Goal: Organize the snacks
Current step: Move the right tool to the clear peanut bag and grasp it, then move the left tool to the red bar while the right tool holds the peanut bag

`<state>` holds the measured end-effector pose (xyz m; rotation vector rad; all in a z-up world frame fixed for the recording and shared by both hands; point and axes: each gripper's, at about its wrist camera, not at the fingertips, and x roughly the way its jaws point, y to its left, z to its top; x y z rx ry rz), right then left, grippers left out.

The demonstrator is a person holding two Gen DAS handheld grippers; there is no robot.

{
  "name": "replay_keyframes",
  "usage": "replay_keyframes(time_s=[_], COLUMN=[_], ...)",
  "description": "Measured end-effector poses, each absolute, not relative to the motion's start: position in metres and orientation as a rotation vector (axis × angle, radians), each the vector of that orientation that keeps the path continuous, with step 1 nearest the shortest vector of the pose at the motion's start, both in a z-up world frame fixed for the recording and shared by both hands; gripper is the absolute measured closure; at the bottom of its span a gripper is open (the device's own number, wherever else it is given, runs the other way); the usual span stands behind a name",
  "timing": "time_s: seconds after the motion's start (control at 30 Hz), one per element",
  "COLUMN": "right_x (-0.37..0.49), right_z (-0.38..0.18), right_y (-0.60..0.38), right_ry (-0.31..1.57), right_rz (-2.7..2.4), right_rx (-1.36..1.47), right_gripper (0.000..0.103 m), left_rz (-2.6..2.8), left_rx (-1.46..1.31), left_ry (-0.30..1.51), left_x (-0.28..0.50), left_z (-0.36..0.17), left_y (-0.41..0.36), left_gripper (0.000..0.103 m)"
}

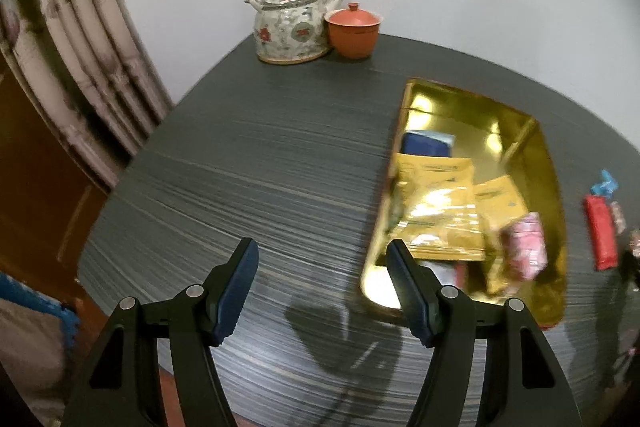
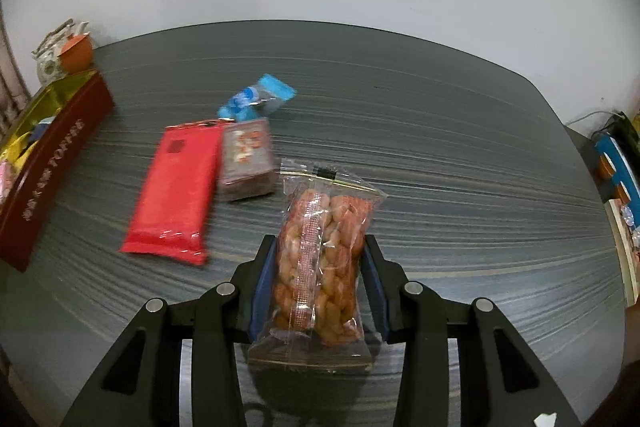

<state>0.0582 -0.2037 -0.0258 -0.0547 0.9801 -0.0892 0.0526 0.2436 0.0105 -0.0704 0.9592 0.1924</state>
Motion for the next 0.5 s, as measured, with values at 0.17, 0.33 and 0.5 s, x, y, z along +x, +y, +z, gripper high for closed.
replay_keyframes(time_s=[0.17,0.33,0.5], right_x=[0.065,0.065,0.061], right_z=[-0.031,-0.032,-0.033], right_y=[-0.218,-0.236,-0.252], right_ry=[0.962,0.94,0.925], right_rz=[-0.097,-0.086,-0.078], right_rx=[-0.06,-0.043,-0.029], right_gripper=[0.066,0.066,0.066], left_rz=[0.155,0.042,-0.066], left_rx=[-0.014,-0.002,0.024], left_ry=[0.958,0.966,0.986], left_x=[0.046,0.049,0.062], left_z=[0.019,0.027,0.023], left_y=[0.208,0.156,0.097], left_gripper=[0.036,0.036,0.036])
